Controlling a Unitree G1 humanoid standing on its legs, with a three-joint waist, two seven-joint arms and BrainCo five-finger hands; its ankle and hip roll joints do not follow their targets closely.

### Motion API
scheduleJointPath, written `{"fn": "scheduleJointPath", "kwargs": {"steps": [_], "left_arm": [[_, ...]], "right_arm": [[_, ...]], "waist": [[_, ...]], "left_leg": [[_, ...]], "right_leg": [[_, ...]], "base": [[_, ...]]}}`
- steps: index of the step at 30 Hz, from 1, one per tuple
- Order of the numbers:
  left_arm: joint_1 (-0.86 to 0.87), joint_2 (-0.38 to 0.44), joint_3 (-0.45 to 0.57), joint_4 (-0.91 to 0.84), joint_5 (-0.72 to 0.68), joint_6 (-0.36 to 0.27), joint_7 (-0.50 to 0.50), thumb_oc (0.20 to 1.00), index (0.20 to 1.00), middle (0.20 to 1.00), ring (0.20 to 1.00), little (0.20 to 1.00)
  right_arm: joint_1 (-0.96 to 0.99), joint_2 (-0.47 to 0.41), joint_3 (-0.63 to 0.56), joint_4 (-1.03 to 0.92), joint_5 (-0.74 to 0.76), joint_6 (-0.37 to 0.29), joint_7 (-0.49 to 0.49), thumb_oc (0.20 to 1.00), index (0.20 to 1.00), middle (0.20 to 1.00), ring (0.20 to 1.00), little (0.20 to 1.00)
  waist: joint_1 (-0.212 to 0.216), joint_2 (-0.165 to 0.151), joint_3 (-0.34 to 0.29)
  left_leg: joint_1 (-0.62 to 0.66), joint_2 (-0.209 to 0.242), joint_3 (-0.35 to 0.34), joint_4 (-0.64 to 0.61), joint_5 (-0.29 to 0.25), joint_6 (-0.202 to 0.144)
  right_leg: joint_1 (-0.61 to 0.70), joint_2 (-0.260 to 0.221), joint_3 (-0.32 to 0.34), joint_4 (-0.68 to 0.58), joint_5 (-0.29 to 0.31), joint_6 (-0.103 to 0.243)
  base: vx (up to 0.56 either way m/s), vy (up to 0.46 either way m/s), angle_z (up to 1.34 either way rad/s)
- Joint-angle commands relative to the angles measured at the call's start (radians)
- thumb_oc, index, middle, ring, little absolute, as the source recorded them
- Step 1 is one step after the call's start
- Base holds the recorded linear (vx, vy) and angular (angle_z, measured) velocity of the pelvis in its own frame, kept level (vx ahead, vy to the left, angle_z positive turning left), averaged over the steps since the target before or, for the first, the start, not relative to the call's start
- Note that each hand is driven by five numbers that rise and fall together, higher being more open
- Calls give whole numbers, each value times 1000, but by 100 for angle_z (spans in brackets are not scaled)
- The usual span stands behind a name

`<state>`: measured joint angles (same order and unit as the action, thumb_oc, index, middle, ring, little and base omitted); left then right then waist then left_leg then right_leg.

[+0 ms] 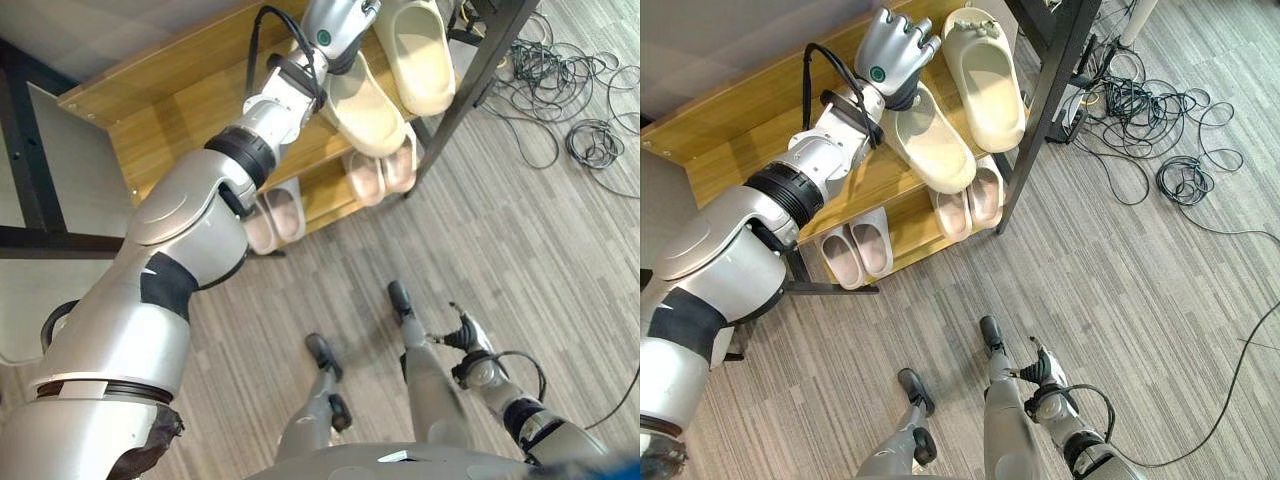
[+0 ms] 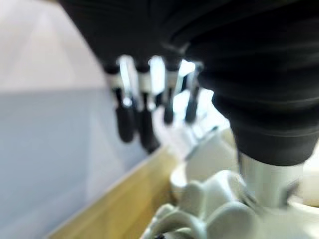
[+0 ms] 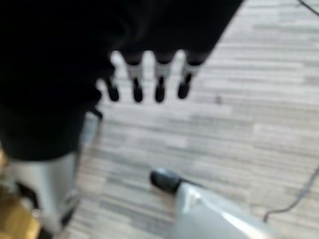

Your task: Arrange the slippers neatly on the shoe rack.

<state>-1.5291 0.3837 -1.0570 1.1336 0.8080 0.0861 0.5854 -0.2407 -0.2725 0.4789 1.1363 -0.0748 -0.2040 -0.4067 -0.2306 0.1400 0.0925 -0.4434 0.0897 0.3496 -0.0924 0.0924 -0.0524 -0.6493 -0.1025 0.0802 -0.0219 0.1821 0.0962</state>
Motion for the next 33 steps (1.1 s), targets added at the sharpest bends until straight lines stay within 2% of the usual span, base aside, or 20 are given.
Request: {"fn": "scheduleJointPath", "kwargs": {"steps": [1,6,11,15,27,29,30,33], "left_arm": [[-96,-2,82,128,-6,34,2,1000,1000,1000,1000,1000],[-96,0,89,129,-15,31,-6,1000,1000,1000,1000,1000],[-100,22,130,83,-63,27,42,1000,1000,1000,1000,1000],[-82,50,175,-20,-85,38,115,1000,1000,1000,1000,1000],[46,83,247,-44,-106,29,54,1000,1000,1000,1000,1000],[100,68,328,-28,-203,18,54,1000,1000,1000,1000,1000],[101,68,329,-28,-203,18,54,1000,1000,1000,1000,1000],[175,8,464,8,-426,-41,44,1000,1000,1000,1000,1000]], "right_arm": [[-29,7,20,52,0,-9,-21,1000,1000,1000,1000,1000],[-14,-4,15,47,-4,-11,-17,1000,1000,1000,1000,1000],[15,-15,14,39,-12,-8,-14,1000,1000,1000,1000,1000],[32,-17,2,61,-13,12,-12,1000,1000,1000,1000,1000],[36,-4,-28,54,14,26,-3,1000,1000,1000,1000,1000],[40,3,-27,50,21,37,4,1000,1000,1000,1000,1000],[40,3,-26,50,21,37,4,1000,1000,1000,1000,1000],[31,15,-20,55,19,65,6,1000,1000,1000,1000,1000]], "waist": [[-2,26,20],[1,34,12],[5,47,1],[20,54,-10],[56,58,-9],[63,55,-13],[62,55,-13],[70,53,-21]], "left_leg": [[-27,120,-116,5,32,-117],[-25,120,-121,5,31,-119],[-8,114,-122,5,27,-119],[13,102,-129,5,21,-116],[34,88,-146,5,20,-110],[45,87,-150,5,23,-110],[45,87,-150,5,23,-111],[51,83,-154,5,25,-110]], "right_leg": [[12,-23,-50,8,-39,99],[15,-23,-59,11,-45,97],[36,-25,-69,15,-54,97],[67,-31,-81,16,-63,99],[99,-40,-95,15,-67,100],[112,-41,-102,18,-71,97],[112,-41,-103,18,-71,97],[118,-42,-103,19,-71,93]], "base": [[0,0,0],[0,0,0],[3,6,2],[-8,13,10],[-12,1,3],[0,0,0],[0,0,0],[-6,-6,7]]}}
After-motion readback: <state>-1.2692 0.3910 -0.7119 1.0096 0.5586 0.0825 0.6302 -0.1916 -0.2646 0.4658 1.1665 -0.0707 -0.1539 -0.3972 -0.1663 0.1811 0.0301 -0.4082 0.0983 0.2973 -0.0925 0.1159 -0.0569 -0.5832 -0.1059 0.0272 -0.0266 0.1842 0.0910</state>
